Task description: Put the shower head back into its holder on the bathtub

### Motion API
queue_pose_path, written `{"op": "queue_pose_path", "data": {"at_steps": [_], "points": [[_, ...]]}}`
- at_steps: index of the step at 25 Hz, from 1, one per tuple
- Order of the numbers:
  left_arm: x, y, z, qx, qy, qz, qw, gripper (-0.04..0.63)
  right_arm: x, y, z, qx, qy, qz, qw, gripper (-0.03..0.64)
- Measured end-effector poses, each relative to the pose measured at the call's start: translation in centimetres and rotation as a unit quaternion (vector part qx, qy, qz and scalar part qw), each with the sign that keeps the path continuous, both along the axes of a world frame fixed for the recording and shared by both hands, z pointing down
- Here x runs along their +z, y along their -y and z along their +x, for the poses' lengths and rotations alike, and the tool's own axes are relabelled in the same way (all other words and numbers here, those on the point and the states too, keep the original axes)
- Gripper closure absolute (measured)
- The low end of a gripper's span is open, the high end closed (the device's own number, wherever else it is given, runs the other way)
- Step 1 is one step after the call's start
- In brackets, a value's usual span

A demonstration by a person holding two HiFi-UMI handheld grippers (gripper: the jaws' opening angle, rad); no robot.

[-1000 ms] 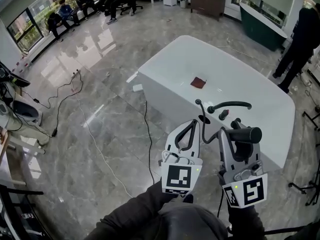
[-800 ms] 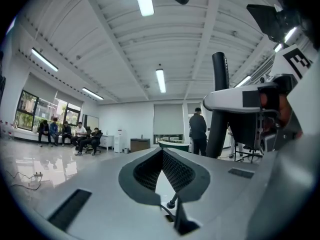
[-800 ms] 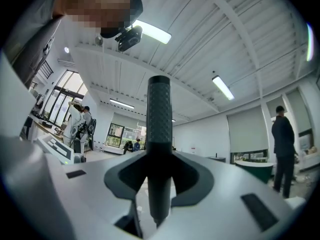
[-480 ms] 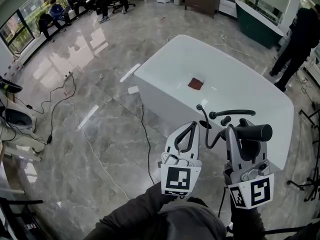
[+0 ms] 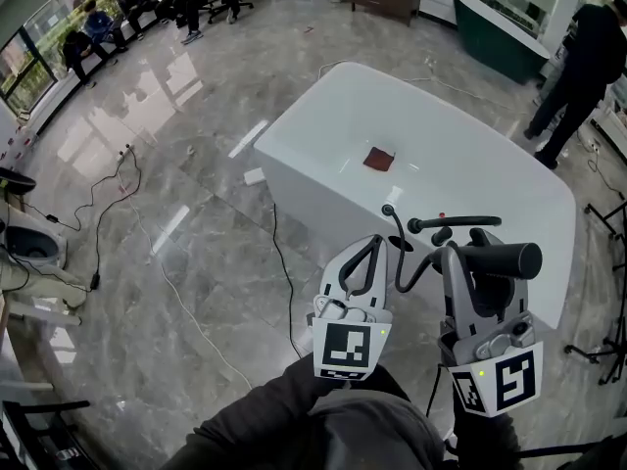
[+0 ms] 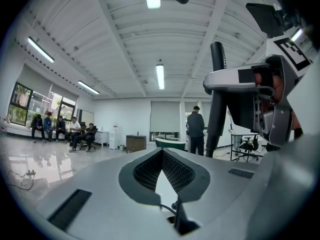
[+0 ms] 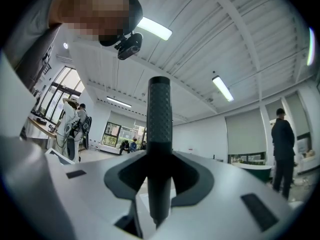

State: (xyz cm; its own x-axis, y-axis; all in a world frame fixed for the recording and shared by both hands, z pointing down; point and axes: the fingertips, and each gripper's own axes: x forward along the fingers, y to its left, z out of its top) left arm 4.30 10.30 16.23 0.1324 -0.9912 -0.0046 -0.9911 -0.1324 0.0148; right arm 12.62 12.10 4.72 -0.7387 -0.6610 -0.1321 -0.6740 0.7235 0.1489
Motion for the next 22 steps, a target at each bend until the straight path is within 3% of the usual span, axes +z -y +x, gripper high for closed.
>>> {"op": "queue_pose_path", "data": {"at_steps": [6, 15, 22], "points": [[0.2, 2.9, 0.3, -0.014, 0.004, -0.002, 0.9999, 0.592, -0.2, 3.1, 0.4, -0.017, -0.003, -0.006, 1.0, 0.485], [-1.8, 5.3, -1.2, -0.04, 0.003, 0.014, 0.9991, 0.592, -6.0, 5.8, -2.3, -0.061, 0.013, 0.035, 0.997, 0.485], [-1.8, 7.1, -2.2, -0.054, -0.001, 0.014, 0.9984, 0.592, -6.9, 7.5, -3.7, -0.081, 0.014, 0.043, 0.996, 0.485]]}}
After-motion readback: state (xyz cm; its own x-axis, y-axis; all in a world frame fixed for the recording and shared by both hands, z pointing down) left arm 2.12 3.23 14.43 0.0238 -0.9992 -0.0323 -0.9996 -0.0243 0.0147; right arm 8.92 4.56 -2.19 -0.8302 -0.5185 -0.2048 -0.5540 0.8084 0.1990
